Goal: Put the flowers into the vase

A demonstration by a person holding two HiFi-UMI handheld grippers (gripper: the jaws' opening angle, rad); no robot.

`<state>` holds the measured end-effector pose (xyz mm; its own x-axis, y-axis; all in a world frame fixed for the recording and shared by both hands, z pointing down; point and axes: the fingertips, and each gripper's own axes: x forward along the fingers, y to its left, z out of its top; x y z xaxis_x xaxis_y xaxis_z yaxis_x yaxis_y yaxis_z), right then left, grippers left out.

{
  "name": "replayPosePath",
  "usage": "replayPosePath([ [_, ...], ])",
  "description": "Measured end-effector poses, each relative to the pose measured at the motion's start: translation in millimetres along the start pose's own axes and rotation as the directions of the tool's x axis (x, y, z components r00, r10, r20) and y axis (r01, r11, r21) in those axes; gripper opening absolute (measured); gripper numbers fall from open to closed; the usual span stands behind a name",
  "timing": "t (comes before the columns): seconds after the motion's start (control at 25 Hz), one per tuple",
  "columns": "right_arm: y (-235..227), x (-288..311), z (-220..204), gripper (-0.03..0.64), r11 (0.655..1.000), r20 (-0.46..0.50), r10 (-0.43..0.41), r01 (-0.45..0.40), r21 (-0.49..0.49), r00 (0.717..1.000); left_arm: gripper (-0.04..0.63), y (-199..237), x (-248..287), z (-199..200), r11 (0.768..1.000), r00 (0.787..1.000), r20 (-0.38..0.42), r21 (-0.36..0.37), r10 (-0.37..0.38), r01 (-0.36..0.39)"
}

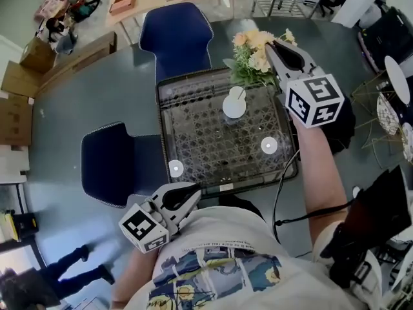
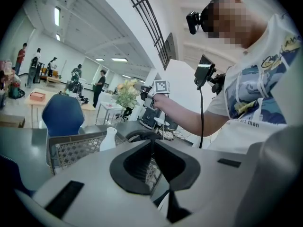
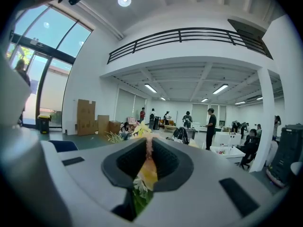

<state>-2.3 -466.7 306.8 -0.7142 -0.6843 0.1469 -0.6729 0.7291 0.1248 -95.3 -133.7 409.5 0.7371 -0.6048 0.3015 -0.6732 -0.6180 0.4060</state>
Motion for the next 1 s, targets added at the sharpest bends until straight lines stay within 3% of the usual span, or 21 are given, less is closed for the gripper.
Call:
replayPosePath([
  [0.28, 12, 33, -29, 0.041, 0.998, -0.031, 0.037, -0.038, -0.047, 0.999, 0.011, 10, -2, -1, 0.998, 0.999, 0.011, -0.025, 0.049, -0.049],
  [0.56, 33, 54, -87, 0.041, 0.992, -0.099, 0.07, -0.08, -0.1, 0.993, 0.011, 19, 1, 0, 0.996, 0.997, 0.006, -0.054, 0.077, -0.077],
  [1.0, 63, 52, -160, 0.043, 0.985, -0.181, 0.111, -0.132, -0.112, 0.977, 0.011, 20, 2, -13, 0.995, 0.997, -0.005, -0.063, 0.075, -0.075],
])
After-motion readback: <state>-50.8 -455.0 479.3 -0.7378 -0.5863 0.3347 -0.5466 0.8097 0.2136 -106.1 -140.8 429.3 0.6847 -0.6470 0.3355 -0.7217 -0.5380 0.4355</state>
